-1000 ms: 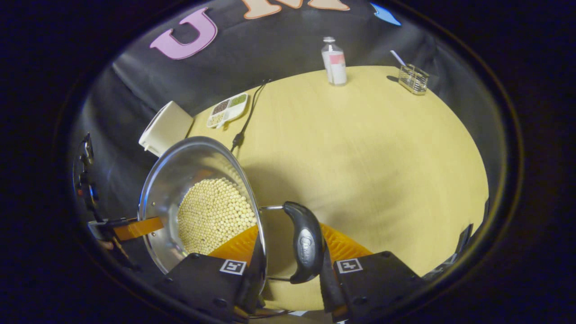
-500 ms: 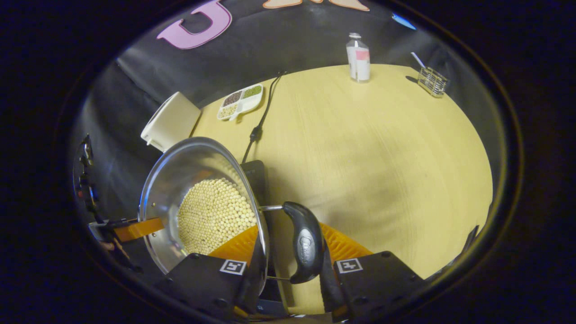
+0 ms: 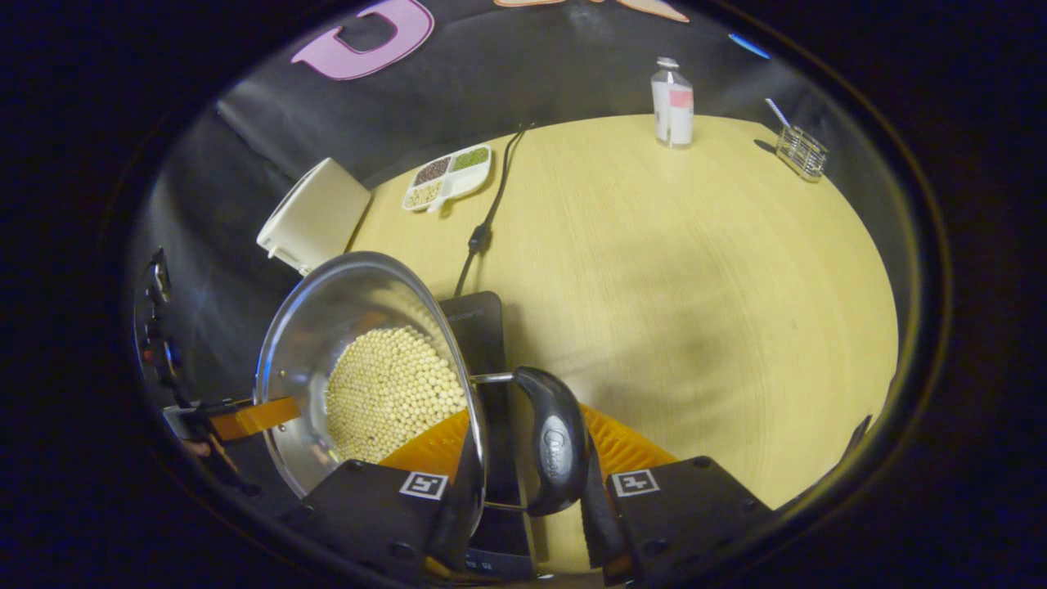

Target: First push the handle of the pot to place it horizontally, then grasp the pot with both hands and set it on the induction cooktop.

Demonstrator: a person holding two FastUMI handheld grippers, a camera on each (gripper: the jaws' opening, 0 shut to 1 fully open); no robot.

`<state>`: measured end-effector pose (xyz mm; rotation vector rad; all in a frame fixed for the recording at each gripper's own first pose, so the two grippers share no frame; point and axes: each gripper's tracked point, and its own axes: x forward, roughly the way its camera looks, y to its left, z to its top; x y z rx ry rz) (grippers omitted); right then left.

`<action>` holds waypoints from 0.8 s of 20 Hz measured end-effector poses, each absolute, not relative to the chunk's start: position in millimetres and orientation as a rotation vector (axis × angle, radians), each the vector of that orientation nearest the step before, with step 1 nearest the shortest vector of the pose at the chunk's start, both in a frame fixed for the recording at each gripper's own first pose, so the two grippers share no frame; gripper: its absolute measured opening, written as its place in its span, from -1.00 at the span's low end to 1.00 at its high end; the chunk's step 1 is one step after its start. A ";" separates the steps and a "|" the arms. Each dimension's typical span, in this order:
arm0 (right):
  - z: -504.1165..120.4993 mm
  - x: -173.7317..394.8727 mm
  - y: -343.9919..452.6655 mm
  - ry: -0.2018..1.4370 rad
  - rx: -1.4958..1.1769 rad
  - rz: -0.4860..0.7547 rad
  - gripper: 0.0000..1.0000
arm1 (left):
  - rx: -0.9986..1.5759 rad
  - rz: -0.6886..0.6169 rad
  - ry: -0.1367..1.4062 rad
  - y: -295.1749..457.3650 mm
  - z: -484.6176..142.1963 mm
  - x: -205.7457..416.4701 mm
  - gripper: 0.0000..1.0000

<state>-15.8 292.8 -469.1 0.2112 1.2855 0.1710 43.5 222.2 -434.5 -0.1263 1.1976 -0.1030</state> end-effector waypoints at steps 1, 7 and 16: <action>-468.6 -16.5 292.3 1.288 0.213 0.167 0.16 | -0.122 -0.108 1.198 221.9 -435.0 44.8 0.23; -468.0 -20.4 291.6 1.304 0.221 0.150 0.16 | -0.115 -0.125 1.209 221.4 -434.6 44.5 0.23; -468.1 -22.1 291.6 1.301 0.236 0.144 0.15 | -0.103 -0.138 1.214 221.2 -434.8 42.8 0.29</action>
